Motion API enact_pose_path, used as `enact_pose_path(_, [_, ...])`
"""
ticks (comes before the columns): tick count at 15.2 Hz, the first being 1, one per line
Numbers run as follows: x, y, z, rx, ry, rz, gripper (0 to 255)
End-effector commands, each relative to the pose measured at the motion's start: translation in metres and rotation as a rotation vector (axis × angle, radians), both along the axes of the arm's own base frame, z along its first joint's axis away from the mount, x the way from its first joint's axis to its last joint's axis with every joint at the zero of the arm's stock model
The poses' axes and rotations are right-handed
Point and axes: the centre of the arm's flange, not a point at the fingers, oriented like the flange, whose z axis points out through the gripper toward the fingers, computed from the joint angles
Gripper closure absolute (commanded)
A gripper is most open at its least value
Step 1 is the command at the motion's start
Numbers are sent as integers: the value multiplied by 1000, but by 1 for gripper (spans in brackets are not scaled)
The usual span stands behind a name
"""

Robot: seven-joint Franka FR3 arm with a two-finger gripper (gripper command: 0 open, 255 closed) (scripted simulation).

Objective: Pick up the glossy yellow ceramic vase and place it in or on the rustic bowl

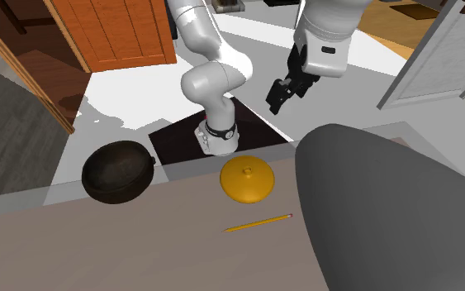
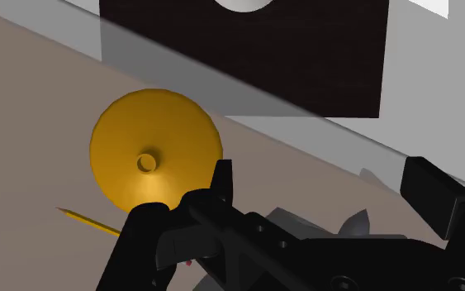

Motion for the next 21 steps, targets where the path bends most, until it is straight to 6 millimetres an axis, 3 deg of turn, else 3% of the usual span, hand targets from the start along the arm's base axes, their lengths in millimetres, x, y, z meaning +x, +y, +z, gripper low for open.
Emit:
enact_pose_path(1, [0,0,0,0,0,0,0])
enact_pose_path(13, [29,-105,-92,-50,-78,247,0])
enact_pose_path(21, [26,-112,-132,-53,-82,259,0])
